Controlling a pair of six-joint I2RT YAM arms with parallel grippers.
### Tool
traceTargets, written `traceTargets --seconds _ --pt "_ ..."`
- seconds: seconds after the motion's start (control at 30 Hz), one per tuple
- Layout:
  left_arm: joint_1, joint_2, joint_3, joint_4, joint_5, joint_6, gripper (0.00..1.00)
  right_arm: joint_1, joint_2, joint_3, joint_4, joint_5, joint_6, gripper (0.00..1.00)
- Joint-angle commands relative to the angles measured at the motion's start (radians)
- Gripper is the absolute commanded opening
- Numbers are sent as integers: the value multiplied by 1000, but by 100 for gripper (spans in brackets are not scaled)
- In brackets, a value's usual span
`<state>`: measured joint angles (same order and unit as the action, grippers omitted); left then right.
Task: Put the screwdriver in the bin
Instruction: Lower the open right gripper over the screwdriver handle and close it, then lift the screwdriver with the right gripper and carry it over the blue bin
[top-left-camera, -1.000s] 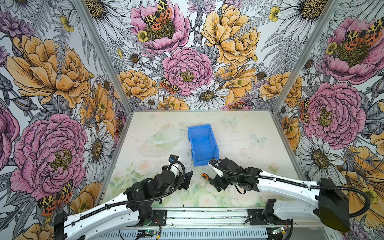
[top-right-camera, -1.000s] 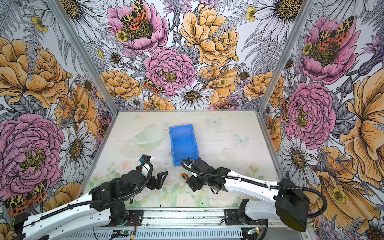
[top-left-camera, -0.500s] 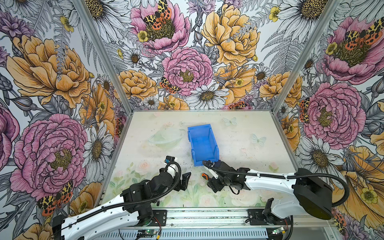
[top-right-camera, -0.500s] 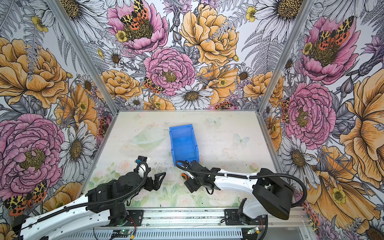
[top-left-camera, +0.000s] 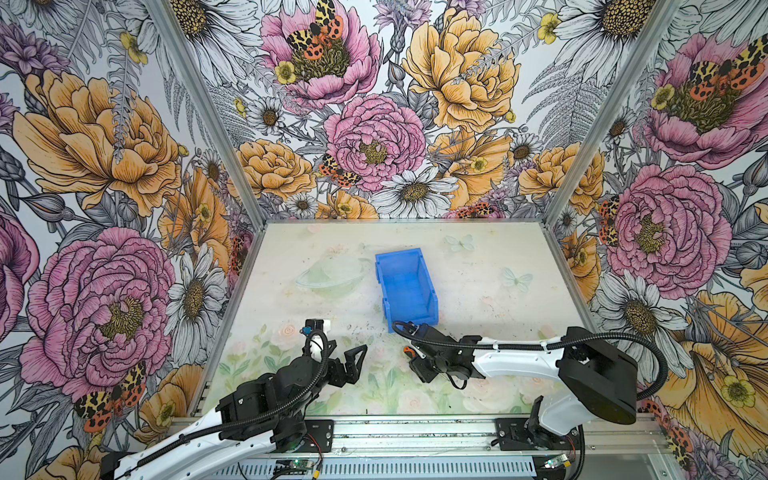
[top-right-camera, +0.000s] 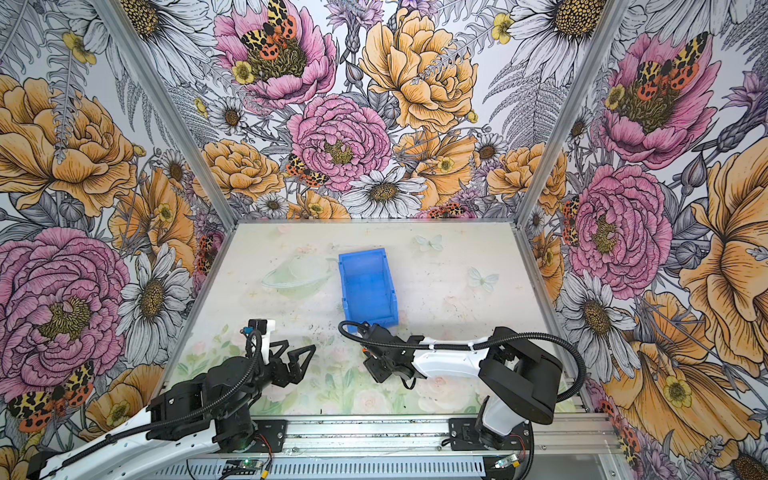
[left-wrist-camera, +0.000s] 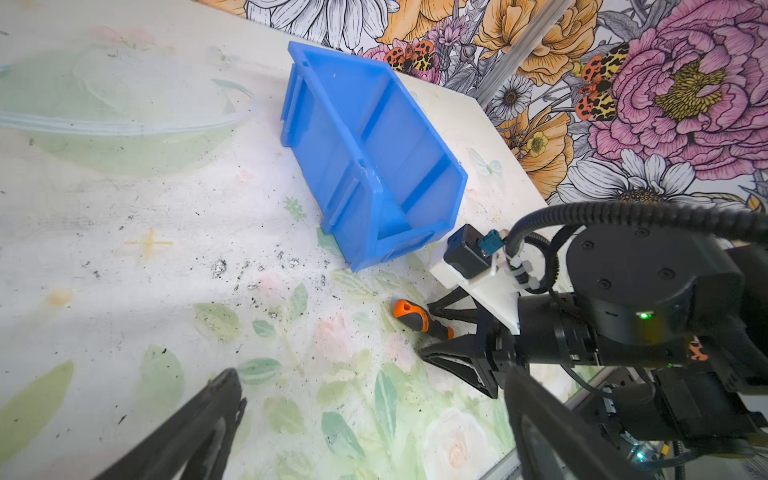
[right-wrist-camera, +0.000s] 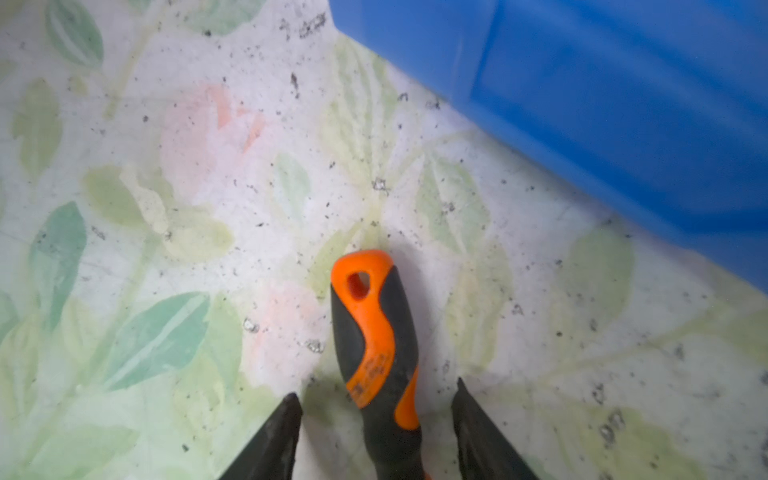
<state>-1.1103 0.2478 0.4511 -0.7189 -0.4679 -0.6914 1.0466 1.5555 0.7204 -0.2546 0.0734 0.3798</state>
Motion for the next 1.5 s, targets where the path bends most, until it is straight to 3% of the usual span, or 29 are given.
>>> traceTargets --seconds 0.0,0.23,0.37,0.7,0.93,1.47 --pt "-8 -26 -12 -58 -38 -39 99 25 23 23 -16 63 34 50" --pt "-6 10 -15 -54 -43 -40 99 61 51 55 -53 137 84 10" --pt "-6 14 -14 -54 -57 -40 99 88 47 81 -76 168 94 2" --pt "-5 -44 -20 -54 -78 -31 99 92 -94 191 -114 247 118 0" --pt "-6 -49 -20 6 -59 27 99 10 -101 323 -159 249 144 0" --pt "26 15 -31 253 33 164 99 -224 173 622 -163 190 110 0"
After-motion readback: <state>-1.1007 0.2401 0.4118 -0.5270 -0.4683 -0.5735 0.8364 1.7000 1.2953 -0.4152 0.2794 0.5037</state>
